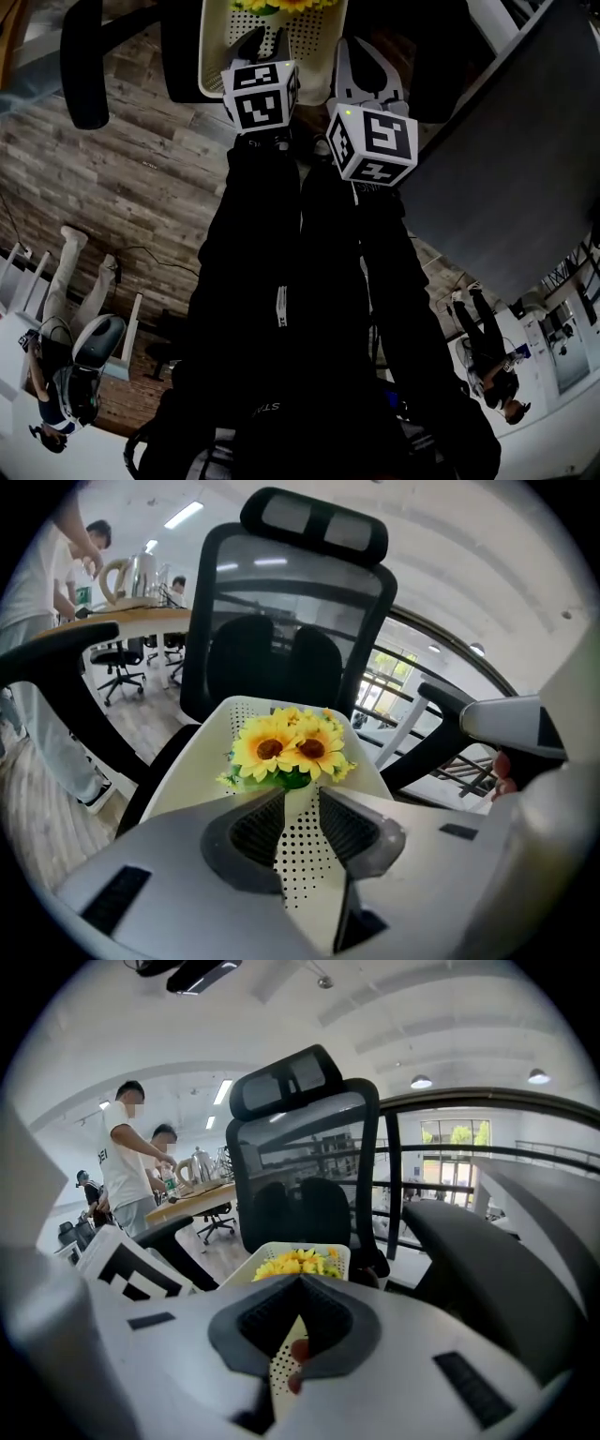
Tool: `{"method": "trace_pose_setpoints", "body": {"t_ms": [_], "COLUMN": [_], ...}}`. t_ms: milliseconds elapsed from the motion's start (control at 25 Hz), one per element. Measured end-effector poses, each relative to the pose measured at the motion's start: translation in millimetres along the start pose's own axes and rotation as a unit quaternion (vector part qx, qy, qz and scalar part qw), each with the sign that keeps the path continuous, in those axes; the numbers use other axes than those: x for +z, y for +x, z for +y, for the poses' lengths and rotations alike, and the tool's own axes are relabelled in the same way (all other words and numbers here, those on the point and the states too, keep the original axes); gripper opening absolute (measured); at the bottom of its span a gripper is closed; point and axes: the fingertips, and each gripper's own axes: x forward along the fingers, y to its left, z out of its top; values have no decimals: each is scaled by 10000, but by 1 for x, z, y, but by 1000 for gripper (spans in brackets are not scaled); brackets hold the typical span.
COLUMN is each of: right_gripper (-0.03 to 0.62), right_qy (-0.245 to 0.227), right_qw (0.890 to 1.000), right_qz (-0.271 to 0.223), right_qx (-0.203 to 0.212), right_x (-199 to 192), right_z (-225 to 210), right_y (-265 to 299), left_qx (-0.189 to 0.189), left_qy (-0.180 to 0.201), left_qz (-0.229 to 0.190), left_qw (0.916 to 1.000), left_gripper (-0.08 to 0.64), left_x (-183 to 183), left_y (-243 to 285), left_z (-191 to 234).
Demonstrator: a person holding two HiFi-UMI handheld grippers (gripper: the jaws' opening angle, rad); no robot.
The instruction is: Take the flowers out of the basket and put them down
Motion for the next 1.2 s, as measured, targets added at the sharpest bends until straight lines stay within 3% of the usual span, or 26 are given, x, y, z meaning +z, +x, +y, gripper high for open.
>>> {"method": "trace_pose_setpoints", "body": {"t_ms": [80, 280, 400, 560, 800, 1200], "right_gripper": [12, 12, 12, 12, 12, 12], "right_qy": [62, 138, 140, 103, 113, 63], "right_qw": [9999, 9995, 9996, 9998, 9997, 9995], "right_qz": [45, 258, 220, 124, 153, 167], "right_qx": [-95, -114, -121, -140, -181, -259], "right_x": [-7, -29, -21, -7, -11, -17], "right_z": [-5, -11, -18, -27, -38, -49], "right_y": [9, 53, 48, 28, 42, 56], "left_qx": [-32, -246, -261, -156, -33, 113], "left_qy": [7, -202, -303, -340, -271, 541], "left_qz": [126, 702, 729, 511, 33, -878], "left_qw": [9999, 9970, 9965, 9980, 9996, 9946], "left_gripper": [106, 224, 272, 367, 492, 542], "left_x": [-7, -37, -36, -28, -21, 8], "left_y": [16, 73, 81, 82, 117, 155], "left_z": [4, 19, 12, 0, 10, 22]}}
